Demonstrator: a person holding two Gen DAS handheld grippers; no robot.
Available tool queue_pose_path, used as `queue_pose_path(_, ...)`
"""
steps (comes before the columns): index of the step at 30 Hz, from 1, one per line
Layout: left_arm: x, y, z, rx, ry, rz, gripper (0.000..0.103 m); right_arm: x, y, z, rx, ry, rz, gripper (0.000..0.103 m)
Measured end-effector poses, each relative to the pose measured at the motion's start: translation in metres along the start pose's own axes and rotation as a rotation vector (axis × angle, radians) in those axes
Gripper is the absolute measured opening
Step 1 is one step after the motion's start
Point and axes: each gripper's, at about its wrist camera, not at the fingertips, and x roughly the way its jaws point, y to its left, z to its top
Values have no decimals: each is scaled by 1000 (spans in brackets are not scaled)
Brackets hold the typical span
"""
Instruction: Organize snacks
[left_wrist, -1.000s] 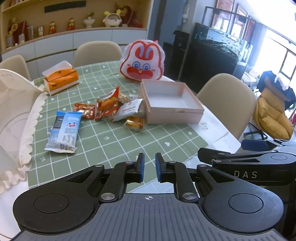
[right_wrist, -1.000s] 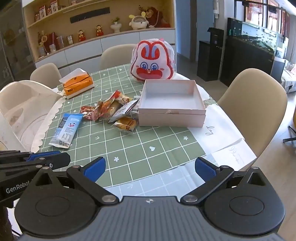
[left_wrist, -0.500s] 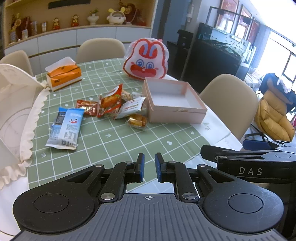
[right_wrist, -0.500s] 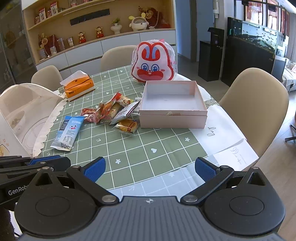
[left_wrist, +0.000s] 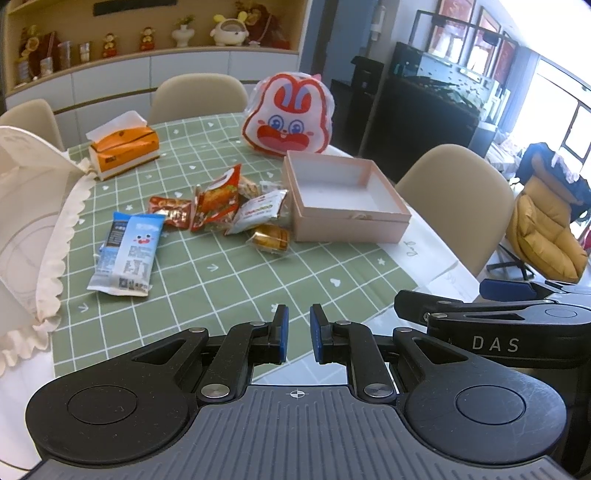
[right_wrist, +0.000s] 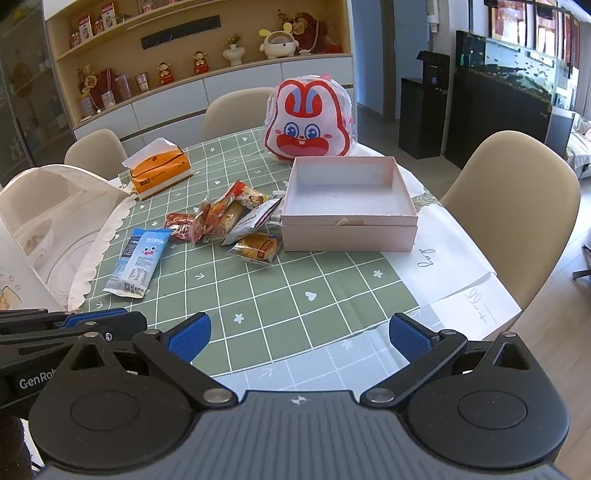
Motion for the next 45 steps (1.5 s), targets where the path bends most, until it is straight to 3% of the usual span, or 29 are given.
queue_pose_path(37,2,-5,-1,-2,8,-6,17,7,-2,2,-8,13,-12,103)
queue_pose_path(45,17,15,5,-61,42,-66,18,18,0,7,-10,27,-16,103)
